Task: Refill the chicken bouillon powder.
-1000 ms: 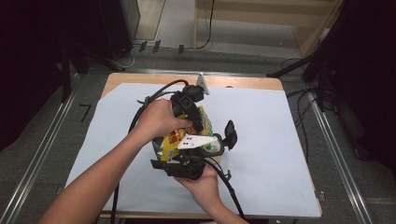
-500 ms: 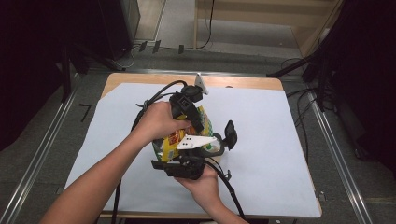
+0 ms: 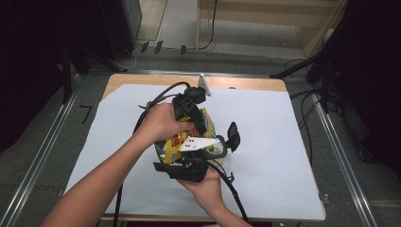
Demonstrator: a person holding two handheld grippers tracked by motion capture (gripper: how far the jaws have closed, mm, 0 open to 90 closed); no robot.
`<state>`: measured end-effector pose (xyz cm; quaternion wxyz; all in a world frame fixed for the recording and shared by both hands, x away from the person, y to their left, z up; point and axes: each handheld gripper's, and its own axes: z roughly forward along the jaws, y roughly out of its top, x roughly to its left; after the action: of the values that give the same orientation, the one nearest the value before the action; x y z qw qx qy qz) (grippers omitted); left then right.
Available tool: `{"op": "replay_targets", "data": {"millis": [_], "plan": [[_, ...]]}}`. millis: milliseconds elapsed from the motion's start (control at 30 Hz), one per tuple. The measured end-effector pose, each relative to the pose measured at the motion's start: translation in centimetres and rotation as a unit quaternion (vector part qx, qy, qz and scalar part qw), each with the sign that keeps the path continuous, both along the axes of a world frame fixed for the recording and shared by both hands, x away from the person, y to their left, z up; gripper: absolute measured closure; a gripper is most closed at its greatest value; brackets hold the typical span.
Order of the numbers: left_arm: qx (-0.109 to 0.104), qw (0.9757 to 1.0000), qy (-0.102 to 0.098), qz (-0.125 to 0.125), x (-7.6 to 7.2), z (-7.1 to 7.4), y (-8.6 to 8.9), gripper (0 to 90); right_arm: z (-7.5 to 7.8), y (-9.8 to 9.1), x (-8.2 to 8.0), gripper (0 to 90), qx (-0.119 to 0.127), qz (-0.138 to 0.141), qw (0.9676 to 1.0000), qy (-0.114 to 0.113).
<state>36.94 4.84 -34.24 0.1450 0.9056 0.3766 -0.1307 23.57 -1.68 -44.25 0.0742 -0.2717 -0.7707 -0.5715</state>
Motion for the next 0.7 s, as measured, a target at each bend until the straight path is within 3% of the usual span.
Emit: {"op": "replay_targets", "data": {"millis": [700], "plan": [[-0.001,1.0,0.0,0.002,-0.01,-0.04,-0.03,74.3,-0.06,0.01,0.11,67.0,0.0,0.001,1.0,-0.001]]}}
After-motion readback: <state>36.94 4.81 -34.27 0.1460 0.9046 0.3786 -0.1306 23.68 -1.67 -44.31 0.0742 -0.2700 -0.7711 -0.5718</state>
